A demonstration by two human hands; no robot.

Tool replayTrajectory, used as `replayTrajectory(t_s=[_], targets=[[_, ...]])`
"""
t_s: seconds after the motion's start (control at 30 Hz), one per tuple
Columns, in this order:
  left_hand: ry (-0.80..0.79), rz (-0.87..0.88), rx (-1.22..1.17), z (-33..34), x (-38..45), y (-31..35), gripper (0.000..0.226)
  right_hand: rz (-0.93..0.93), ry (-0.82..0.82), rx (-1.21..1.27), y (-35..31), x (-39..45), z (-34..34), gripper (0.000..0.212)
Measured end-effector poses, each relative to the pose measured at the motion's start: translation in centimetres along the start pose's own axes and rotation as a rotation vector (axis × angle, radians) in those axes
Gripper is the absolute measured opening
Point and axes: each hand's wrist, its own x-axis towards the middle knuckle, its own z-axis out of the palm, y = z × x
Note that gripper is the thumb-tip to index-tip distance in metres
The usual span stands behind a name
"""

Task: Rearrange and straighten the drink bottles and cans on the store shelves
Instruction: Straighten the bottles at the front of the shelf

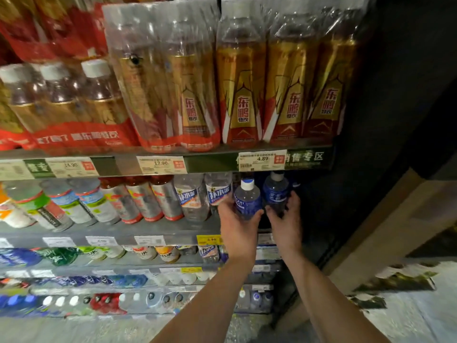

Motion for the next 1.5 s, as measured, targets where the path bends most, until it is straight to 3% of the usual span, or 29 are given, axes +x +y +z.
replayTrajectory(t_s=[0.1,0.2,0.33,0.47,0.63,0.77,0.97,1.07,1.17,1.3,1.5], targets=[[0.101,0.027,0.024,0.8,0.0,-0.8,0.064,-0.039,0.002,-0.127,0.6,0.1,0.1,0.067],[0.103,0.012,-0.037,0.9,-0.4,-1.7,0.059,-0.079,-0.008,-0.157,0.1,-0.4,-0.2,0.054],[0.104,-0.007,-0.074,1.0,-1.0,-1.9,0.061,-0.069,-0.056,-0.187,0.1,-0.3,-0.6,0.055],[0.106,-0.007,0.080,1.7,-0.4,-1.1,0.074,-0.080,-0.078,-0.245,0.2,-0.2,-0.8,0.061],[0.175,-0.030,0.112,2.2,0.1,-1.1,0.063,-0.084,-0.091,-0.308,0.1,-0.4,-0.7,0.062],[0.089,0.010,0.088,1.3,-0.1,-2.3,0.059,-0.092,-0.110,-0.343,0.2,-0.4,-1.0,0.062],[0.184,0.047,0.131,-1.2,0.6,-3.1,0.028,-0.090,-0.119,-0.432,0.2,-0.4,-1.0,0.066],[0.120,0.043,0.112,0.1,0.6,-1.4,0.042,-0.077,-0.127,-0.417,0.1,-0.4,-0.9,0.065],[0.189,-0.023,0.138,1.9,0.6,-0.3,0.060,-0.089,-0.133,-0.387,-0.2,-0.5,-0.8,0.064],[0.269,-0.037,0.172,1.9,1.0,-0.6,0.054,-0.092,-0.135,-0.388,-0.1,-0.6,-0.8,0.063],[0.246,-0.015,0.207,0.6,1.0,-1.9,0.041,-0.100,-0.147,-0.423,-0.3,-0.6,-1.0,0.062]])
